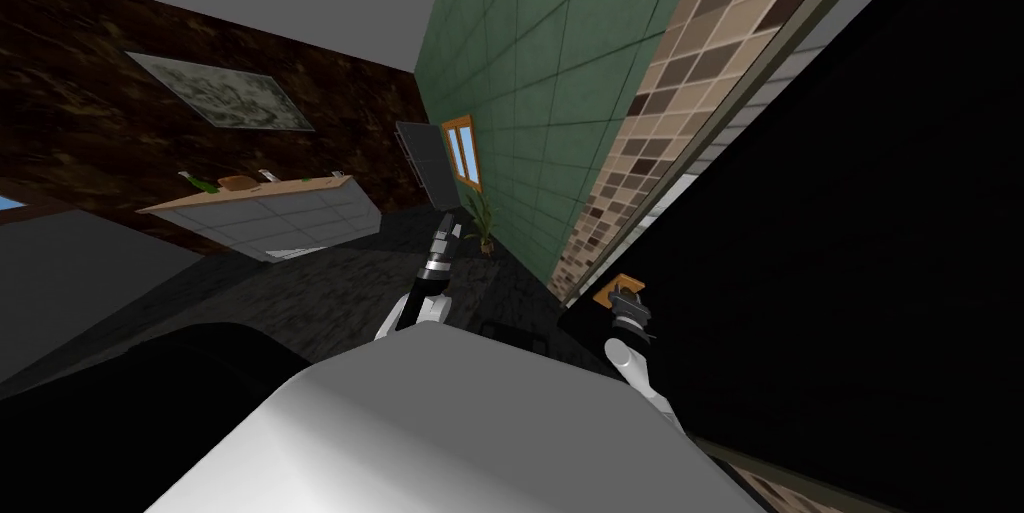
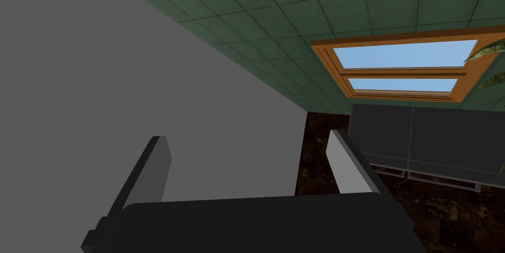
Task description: Pull the door open
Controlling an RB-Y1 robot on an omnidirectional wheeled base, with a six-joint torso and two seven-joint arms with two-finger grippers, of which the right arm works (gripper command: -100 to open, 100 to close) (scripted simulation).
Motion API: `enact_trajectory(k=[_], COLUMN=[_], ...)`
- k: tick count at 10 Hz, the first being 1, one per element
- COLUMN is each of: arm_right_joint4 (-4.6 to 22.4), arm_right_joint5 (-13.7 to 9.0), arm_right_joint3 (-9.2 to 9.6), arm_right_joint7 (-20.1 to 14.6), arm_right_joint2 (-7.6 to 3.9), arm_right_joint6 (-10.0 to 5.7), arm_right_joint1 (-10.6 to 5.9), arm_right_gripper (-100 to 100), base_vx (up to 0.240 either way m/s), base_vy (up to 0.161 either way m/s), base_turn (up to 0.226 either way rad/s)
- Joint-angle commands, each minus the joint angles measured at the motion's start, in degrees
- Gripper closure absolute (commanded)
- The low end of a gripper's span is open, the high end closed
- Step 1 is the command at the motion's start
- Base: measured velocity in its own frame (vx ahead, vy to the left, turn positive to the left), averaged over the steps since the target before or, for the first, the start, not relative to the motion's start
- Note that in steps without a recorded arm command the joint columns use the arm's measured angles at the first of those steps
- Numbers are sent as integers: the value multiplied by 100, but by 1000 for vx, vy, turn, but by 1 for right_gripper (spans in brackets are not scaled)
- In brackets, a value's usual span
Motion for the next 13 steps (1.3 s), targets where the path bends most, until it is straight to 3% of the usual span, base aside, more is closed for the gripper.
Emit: enact_trajectory(k=[1, 6, 9, 10, 13], arm_right_joint4=[-4, -84, -116, -102, -146], arm_right_joint5=[0, -25, -35, -34, -11], arm_right_joint3=[91, 423, 554, 526, 701], arm_right_joint7=[-90, -518, -687, -643, -818], arm_right_joint2=[-56, -454, -610, -578, -755], arm_right_joint6=[-4, -68, -93, -78, -149], arm_right_joint1=[31, 172, 227, 229, 323], arm_right_gripper=[100, 100, 100, 100, 100], base_vx=[-237, -250, -239, -99, -195], base_vy=[-37, -30, -23, -13, -15], base_turn=[148, 179, 125, 41, 124])
